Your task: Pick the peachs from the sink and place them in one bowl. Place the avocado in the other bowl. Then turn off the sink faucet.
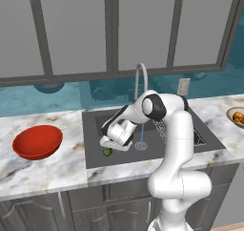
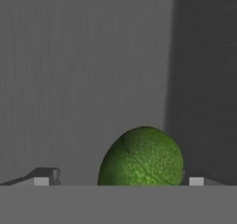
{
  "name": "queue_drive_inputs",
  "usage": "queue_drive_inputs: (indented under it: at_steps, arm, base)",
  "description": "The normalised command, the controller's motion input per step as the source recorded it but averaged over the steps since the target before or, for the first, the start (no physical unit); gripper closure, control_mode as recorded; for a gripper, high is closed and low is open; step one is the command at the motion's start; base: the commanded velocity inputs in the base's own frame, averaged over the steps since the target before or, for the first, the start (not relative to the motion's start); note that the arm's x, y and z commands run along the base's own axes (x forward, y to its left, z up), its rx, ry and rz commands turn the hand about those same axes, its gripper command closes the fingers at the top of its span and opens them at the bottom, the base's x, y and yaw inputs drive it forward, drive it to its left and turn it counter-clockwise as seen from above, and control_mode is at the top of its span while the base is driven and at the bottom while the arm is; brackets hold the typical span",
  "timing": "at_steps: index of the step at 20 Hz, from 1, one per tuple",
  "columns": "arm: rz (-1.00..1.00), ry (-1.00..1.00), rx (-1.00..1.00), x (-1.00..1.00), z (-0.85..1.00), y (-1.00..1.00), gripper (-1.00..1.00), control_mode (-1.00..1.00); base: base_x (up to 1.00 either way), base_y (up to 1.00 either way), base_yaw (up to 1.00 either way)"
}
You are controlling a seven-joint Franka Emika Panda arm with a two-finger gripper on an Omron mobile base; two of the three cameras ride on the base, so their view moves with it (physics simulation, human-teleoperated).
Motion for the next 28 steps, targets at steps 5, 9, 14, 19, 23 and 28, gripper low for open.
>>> queue_drive_inputs:
  at_steps: [5,9,14,19,23,28]
  arm:
    - [-0.20,0.00,0.11,-0.12,-0.21,0.00,-1.00,-1.00]
    - [-0.14,-0.03,0.11,0.02,-0.31,0.02,-1.00,-1.00]
    - [-0.01,-0.26,0.08,0.26,-0.60,0.05,-1.00,-1.00]
    - [0.00,-0.24,0.01,0.09,-0.42,0.29,1.00,-1.00]
    - [-0.05,-0.05,0.00,-0.10,-0.34,0.43,1.00,-1.00]
    - [-0.13,0.00,-0.01,-0.51,-0.50,0.49,1.00,-1.00]
  base:
    - [0.00,0.00,0.00]
    - [0.00,0.00,0.00]
    - [0.00,0.00,0.00]
    - [0.00,0.00,0.00]
    - [0.00,0.00,0.00]
    - [0.00,0.00,0.00]
